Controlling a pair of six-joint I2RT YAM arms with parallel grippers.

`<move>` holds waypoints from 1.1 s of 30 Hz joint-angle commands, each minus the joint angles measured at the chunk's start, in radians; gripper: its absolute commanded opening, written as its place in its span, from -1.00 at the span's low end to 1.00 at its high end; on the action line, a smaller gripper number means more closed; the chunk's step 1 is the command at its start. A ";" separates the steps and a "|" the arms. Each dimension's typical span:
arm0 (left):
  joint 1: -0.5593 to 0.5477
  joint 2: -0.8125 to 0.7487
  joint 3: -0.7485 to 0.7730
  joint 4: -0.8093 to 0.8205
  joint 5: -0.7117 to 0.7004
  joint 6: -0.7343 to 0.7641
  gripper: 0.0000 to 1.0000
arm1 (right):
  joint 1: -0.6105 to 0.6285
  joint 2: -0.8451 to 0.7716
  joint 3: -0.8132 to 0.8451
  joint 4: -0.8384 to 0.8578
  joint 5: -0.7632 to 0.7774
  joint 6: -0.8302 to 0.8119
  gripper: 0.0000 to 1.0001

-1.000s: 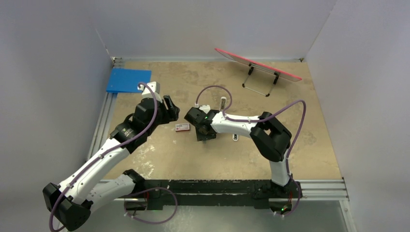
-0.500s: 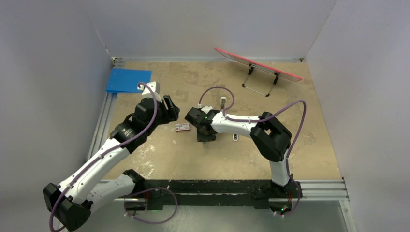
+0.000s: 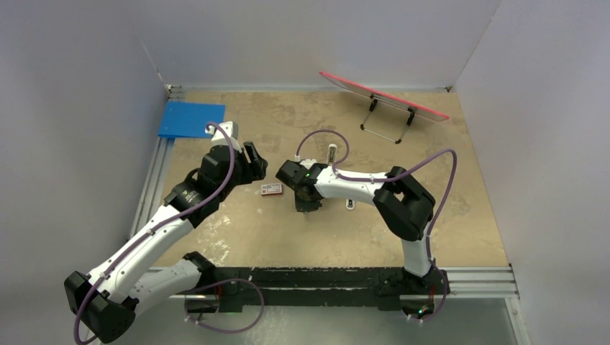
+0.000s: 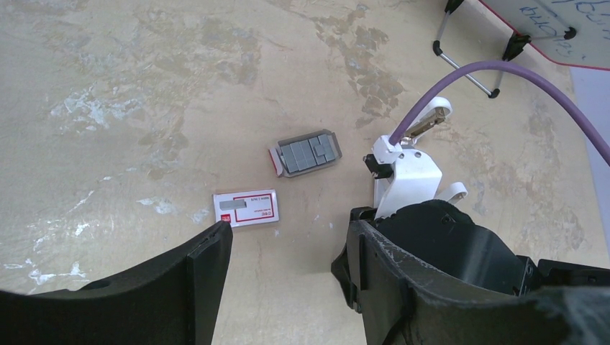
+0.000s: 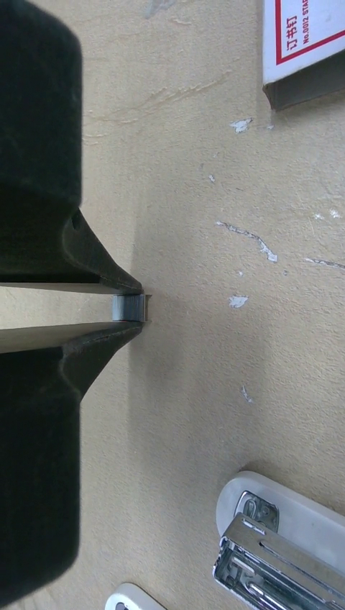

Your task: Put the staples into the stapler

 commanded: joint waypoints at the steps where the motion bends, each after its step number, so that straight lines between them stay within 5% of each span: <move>1: 0.007 -0.005 -0.007 0.033 -0.004 -0.012 0.20 | 0.004 -0.027 -0.010 -0.024 -0.016 0.002 -0.48; 5: 0.007 -0.003 -0.006 0.033 -0.005 -0.011 0.20 | -0.007 -0.034 -0.005 -0.035 0.010 0.022 -0.23; 33: 0.008 0.002 -0.007 0.033 -0.003 -0.014 0.20 | -0.028 0.014 0.033 0.004 0.033 0.019 -0.42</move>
